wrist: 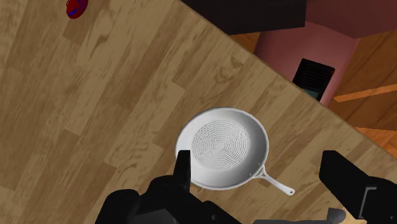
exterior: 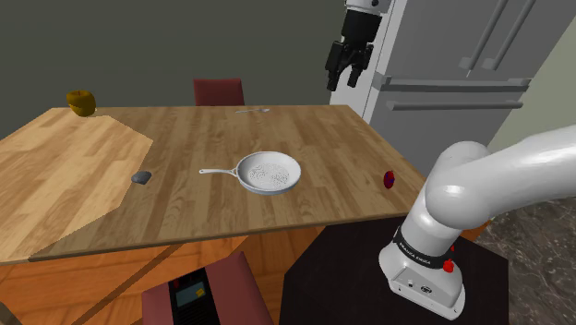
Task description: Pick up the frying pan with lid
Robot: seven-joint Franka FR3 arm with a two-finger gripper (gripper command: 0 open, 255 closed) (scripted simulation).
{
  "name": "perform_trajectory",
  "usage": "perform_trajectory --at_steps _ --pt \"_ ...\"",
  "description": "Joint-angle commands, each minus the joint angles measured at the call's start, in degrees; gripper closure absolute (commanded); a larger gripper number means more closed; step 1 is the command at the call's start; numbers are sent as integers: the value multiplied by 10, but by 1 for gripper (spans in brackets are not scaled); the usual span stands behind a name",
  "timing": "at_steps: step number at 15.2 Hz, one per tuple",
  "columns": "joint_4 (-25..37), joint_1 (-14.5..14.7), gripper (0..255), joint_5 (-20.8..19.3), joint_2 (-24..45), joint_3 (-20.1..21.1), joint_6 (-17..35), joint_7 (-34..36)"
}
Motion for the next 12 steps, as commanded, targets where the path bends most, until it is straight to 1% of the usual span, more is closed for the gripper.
perform_trajectory --at_steps 1,7,12 --pt "0 0 0 0 0 0 0 0" --pt "24 12 0 -7 127 58 56 52" --pt "63 17 0 -26 243 100 90 99"
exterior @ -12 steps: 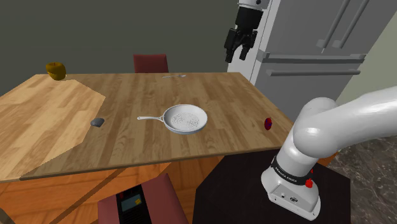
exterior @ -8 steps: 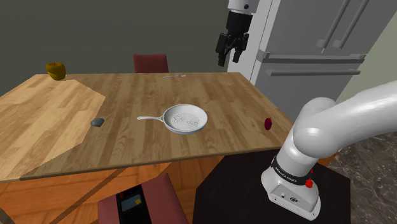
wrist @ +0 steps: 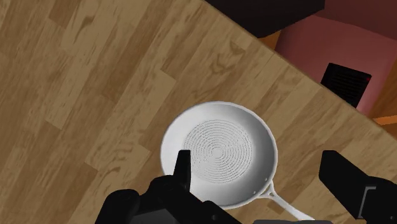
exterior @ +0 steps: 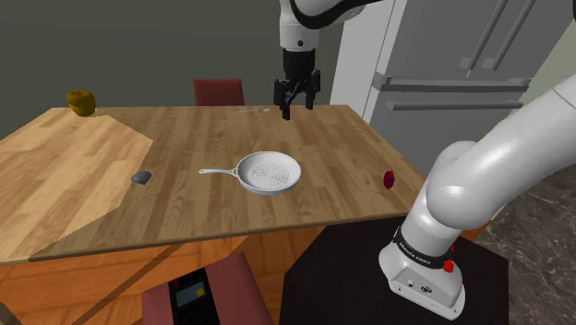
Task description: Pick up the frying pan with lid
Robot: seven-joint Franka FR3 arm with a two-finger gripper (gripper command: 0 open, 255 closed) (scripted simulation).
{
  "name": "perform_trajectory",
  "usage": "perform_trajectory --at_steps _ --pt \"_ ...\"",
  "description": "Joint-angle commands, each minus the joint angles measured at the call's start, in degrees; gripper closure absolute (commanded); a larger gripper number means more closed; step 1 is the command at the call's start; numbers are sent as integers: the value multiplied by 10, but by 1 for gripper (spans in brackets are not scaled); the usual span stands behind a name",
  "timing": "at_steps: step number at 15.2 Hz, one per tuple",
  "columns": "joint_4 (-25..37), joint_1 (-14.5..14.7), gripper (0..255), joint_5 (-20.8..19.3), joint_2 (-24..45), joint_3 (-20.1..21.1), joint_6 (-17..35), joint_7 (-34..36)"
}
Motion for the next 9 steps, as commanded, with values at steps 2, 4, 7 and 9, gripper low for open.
perform_trajectory --at_steps 2,4,7,9 --pt "33 2 0 -17 76 23 15 30" --pt "55 4 0 -30 125 36 22 51" --pt "95 9 0 -54 201 53 27 83" --pt "124 13 0 -71 253 61 27 103"
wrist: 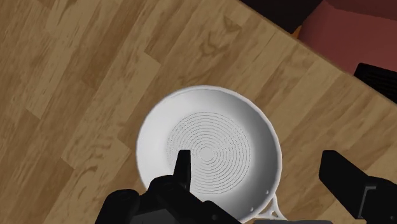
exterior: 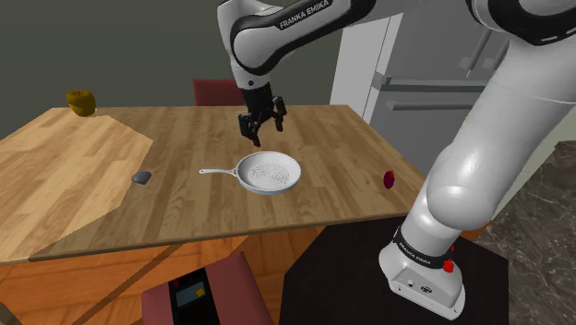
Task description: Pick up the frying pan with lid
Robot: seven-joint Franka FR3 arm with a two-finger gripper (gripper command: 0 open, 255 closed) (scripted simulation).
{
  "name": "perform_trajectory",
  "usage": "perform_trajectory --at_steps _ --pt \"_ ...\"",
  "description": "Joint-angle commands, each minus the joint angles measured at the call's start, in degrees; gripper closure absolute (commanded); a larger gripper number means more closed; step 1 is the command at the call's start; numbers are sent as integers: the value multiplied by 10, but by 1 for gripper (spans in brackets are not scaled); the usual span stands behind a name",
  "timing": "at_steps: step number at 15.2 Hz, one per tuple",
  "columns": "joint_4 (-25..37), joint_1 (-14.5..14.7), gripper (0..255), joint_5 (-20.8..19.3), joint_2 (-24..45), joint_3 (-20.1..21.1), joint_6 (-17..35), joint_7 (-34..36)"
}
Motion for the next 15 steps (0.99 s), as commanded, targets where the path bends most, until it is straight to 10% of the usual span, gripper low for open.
perform_trajectory --at_steps 1,15 --pt "36 5 0 -19 56 7 -3 21" --pt "254 62 0 -105 358 2 -48 103"
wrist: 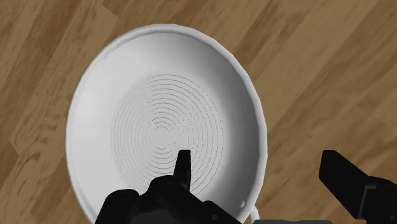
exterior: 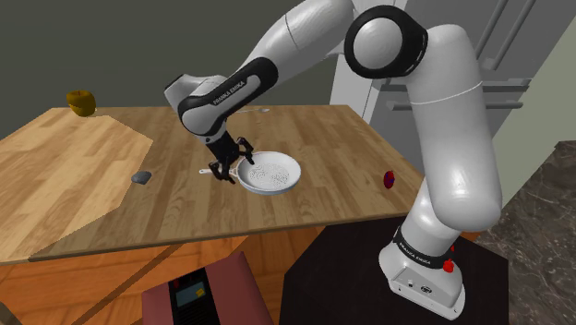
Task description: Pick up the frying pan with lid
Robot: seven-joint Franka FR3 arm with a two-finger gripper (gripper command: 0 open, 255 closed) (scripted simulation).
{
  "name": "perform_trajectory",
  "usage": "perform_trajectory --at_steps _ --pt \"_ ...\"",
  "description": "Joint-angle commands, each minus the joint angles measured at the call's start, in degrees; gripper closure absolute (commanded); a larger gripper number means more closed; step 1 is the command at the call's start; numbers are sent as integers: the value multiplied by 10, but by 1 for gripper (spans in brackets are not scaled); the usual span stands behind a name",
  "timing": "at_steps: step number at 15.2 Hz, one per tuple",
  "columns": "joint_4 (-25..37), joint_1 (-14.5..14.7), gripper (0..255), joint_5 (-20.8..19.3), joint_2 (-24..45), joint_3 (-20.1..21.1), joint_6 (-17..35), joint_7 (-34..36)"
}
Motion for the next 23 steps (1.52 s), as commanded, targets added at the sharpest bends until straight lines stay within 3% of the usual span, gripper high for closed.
perform_trajectory --at_steps 1,7,8,17,23 --pt "2 2 0 -2 11 -1 7 4" --pt "-2 3 0 -7 32 -3 31 10" --pt "-2 3 255 -7 32 -3 31 10" --pt "-2 3 255 -7 32 -3 31 10" --pt "4 2 255 -1 5 0 -1 1"
